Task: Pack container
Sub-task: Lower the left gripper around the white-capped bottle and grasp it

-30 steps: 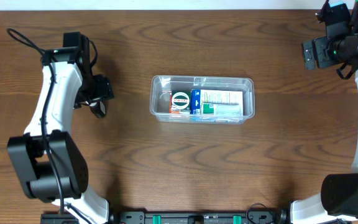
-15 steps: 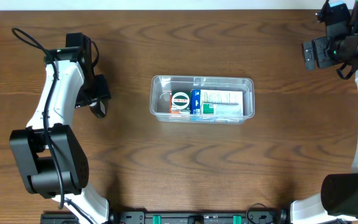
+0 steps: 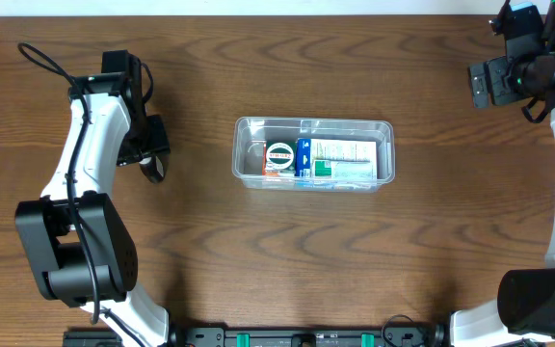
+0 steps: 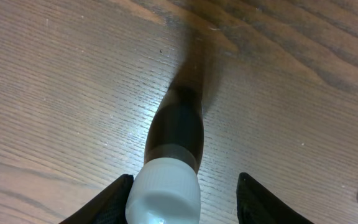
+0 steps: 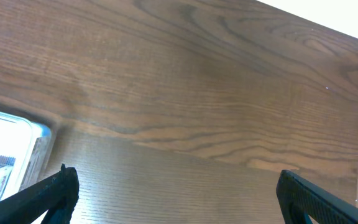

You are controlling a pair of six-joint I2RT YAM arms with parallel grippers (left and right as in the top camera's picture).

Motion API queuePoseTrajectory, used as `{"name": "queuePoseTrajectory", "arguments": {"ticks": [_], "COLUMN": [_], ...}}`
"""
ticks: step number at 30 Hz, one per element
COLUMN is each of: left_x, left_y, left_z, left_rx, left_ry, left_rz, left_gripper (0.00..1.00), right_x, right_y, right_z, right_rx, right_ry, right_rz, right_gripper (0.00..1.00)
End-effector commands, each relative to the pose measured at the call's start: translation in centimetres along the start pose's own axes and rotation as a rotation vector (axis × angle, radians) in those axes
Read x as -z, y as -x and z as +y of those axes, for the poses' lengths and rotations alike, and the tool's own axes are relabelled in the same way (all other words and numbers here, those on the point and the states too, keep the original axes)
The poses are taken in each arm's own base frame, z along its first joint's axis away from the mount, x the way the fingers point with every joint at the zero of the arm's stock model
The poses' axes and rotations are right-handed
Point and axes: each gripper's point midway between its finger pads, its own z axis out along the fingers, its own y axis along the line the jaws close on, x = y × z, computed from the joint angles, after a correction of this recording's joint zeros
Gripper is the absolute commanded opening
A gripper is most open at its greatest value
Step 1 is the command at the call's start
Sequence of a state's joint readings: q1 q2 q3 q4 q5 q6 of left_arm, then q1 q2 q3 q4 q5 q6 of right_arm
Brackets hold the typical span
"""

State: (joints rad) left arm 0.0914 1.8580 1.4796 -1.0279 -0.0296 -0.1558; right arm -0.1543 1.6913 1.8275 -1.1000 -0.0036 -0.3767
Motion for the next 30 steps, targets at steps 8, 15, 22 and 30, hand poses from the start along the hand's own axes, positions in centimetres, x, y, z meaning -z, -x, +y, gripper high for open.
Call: {"name": "queuePoseTrajectory", "arguments": {"ticks": [8,15,22,30], "left_x": [-0.3,-1.5,-1.9,-1.9], "left_y": [-0.3,-0.4,-0.5,-0.4], "left_z": [0.1,0.0,0.0,0.0], "left_rx": [0.001,0.001,0.002,0.002], "left_ry": [0.000,-0.001,-0.002,-0.003], "left_rz": [0.014,0.009,0.005,0.004], "left_gripper": [0.47,0.48,0.47,0.39], "right_x": [0.1,0.1,0.1,0.1], "right_y": [0.0,0.0,0.0,0.0], "right_z": [-0.1,-0.1,-0.1,-0.1], "right_rx": [-0.013,-0.013,-0.013,-0.013], "right_ry": [-0.002,-0.002,-0.002,-0.002], "right_rz": [-0.001,-0.001,-0.001,-0.001], "right_gripper": [0.98,0.99,0.99,0.99]}}
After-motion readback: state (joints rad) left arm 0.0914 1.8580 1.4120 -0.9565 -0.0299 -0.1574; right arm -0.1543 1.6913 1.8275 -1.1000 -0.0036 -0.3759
